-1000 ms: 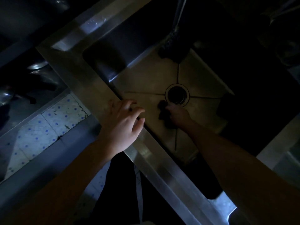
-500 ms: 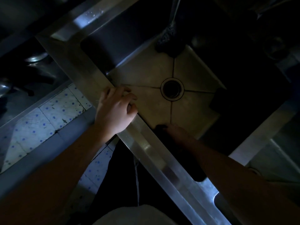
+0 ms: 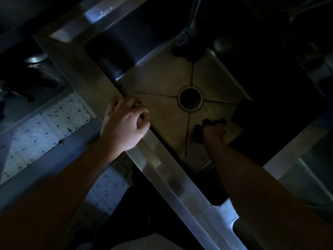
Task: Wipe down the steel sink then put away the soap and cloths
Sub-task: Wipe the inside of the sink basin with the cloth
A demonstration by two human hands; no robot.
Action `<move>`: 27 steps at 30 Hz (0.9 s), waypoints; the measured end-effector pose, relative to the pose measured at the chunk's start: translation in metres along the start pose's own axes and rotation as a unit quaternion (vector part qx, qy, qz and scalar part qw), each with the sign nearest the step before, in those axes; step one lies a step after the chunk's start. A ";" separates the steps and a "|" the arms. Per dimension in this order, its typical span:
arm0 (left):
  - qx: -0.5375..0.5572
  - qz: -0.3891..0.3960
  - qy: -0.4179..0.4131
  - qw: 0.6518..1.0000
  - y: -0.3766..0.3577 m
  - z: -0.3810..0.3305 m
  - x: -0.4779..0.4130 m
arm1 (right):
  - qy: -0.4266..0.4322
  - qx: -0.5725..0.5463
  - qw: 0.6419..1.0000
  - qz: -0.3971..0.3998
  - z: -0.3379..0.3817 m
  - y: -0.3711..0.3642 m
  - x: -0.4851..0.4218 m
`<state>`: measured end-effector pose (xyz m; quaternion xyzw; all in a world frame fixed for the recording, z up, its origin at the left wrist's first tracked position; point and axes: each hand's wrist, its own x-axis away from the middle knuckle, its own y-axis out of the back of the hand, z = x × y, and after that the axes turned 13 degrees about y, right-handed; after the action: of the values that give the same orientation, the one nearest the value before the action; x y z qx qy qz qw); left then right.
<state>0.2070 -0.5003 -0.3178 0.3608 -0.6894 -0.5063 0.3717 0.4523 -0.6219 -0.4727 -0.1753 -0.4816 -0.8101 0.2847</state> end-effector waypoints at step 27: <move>0.040 -0.085 -0.031 0.995 -0.012 0.007 0.001 | 0.218 0.242 0.945 0.023 0.012 -0.030 0.002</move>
<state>0.2019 -0.5008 -0.3302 0.4165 -0.6876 -0.5187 0.2909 0.4320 -0.6008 -0.4870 0.0686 -0.5847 -0.6809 0.4356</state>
